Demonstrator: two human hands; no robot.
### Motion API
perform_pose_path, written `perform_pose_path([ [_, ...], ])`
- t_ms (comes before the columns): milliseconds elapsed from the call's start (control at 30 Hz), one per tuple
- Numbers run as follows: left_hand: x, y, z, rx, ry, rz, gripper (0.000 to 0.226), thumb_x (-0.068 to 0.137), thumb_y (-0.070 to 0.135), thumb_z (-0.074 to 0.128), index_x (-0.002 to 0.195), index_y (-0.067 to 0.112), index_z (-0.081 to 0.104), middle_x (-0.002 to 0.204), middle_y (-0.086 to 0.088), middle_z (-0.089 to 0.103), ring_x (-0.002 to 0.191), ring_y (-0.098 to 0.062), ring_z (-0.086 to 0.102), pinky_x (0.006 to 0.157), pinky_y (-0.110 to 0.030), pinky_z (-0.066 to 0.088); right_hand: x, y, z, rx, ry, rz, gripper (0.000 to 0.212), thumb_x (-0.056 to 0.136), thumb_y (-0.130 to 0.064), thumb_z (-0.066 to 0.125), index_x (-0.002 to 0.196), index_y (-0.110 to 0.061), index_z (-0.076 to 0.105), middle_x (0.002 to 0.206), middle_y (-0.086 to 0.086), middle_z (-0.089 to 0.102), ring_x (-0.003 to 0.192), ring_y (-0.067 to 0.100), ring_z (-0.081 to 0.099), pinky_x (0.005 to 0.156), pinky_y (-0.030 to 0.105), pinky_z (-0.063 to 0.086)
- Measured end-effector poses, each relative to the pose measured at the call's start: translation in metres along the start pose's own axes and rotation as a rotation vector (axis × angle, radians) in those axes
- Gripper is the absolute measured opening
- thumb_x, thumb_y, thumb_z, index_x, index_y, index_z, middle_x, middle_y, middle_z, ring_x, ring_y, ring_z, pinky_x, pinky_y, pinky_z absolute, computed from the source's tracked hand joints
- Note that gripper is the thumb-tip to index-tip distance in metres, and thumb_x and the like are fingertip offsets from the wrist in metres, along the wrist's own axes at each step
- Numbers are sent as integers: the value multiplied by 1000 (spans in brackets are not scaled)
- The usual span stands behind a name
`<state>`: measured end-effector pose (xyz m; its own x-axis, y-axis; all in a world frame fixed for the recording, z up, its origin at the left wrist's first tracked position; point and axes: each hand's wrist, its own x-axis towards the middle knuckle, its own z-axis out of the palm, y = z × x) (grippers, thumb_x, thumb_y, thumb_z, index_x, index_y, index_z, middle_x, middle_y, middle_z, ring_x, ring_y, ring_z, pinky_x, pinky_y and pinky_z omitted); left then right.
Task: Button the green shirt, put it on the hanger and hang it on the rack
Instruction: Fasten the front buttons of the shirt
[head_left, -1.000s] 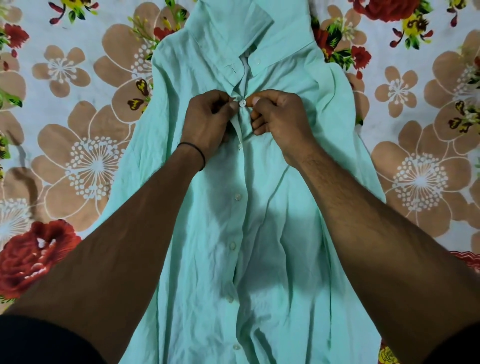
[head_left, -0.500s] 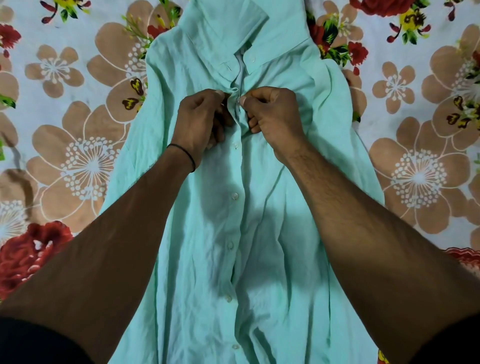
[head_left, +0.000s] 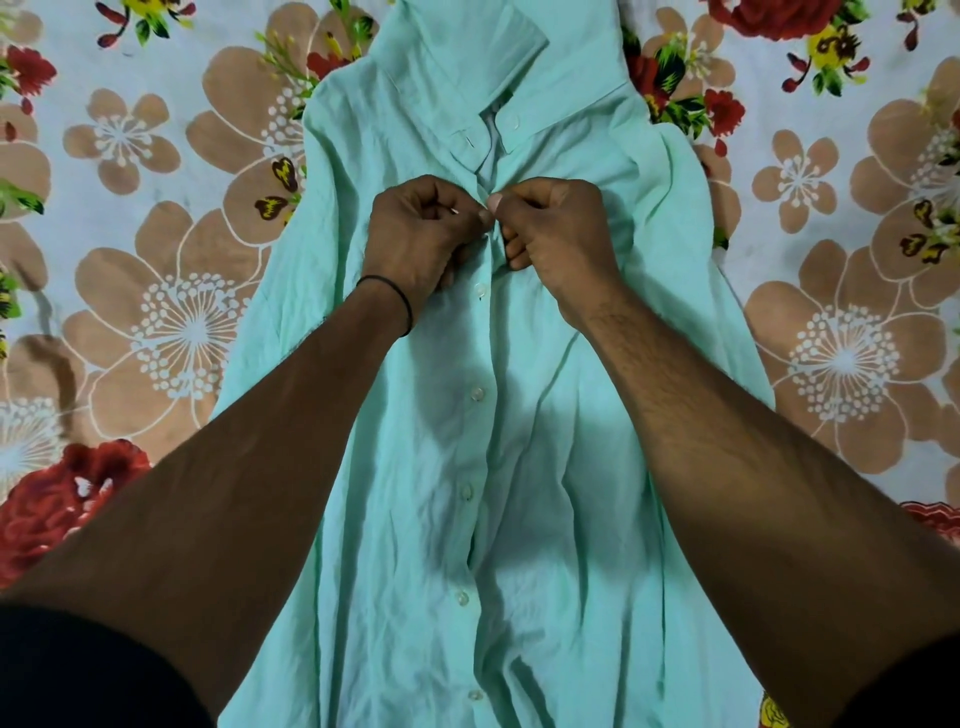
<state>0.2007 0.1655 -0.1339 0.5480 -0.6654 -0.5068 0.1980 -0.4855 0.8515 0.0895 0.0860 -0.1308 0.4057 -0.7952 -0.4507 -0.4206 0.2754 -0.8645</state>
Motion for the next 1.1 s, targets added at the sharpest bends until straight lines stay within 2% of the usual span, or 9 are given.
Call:
perform_pose_path([
  [100,2,3,-3,-45,-27,-40,8,81,10,74,82,3,69,57,-10,55,37,-15,40,38,-18,30,3,4,2,-78,38,-26,23,91,-18,64,81,2,70,59,5,58,52,16,53,55,36,52],
  [233,4,10,-6,-84,-26,-146,6,83,14,70,84,8,72,45,2,48,34,-12,35,37,-15,26,2,13,9,-146,104,-73,28,90,-30,59,75,-8,66,59,-2,61,57,17,57,67,53,56],
  [333,6,9,-9,-131,-8,-176,10,86,19,68,76,16,71,47,3,44,36,-13,32,39,-16,23,2,16,12,-178,144,-67,22,86,-37,58,73,-20,65,70,-3,65,69,21,63,73,53,56],
  [500,3,-1,-1,-69,17,-30,12,88,14,69,89,3,71,46,-3,47,35,-16,35,38,-18,31,3,16,10,-162,111,-86,20,87,-38,57,71,-27,62,66,-5,62,67,20,62,74,55,56],
  [667,1,-4,1,-44,19,5,17,87,16,70,92,0,72,45,-2,47,36,-15,35,38,-20,32,2,15,11,-200,101,-104,20,91,-38,53,72,-34,55,70,-12,56,68,14,55,77,52,56],
  [867,6,2,-4,-97,-43,-104,14,88,13,68,88,-1,70,45,-1,41,35,-16,30,38,-16,26,1,13,10,-232,97,-112,16,93,-36,54,78,-29,58,71,-11,60,69,16,58,77,50,57],
  [1000,9,6,-8,-102,-93,-165,8,89,13,66,89,5,69,45,1,36,34,-15,30,36,-13,25,1,11,6,-306,81,-174,16,97,-26,58,88,-13,63,72,-7,62,71,18,63,73,43,56],
  [1100,6,5,-6,-60,-106,-132,9,91,13,65,86,5,66,46,-2,38,34,-17,31,37,-15,28,2,7,2,-355,72,-191,19,95,-24,61,90,-6,63,72,1,65,67,21,66,65,44,58],
])
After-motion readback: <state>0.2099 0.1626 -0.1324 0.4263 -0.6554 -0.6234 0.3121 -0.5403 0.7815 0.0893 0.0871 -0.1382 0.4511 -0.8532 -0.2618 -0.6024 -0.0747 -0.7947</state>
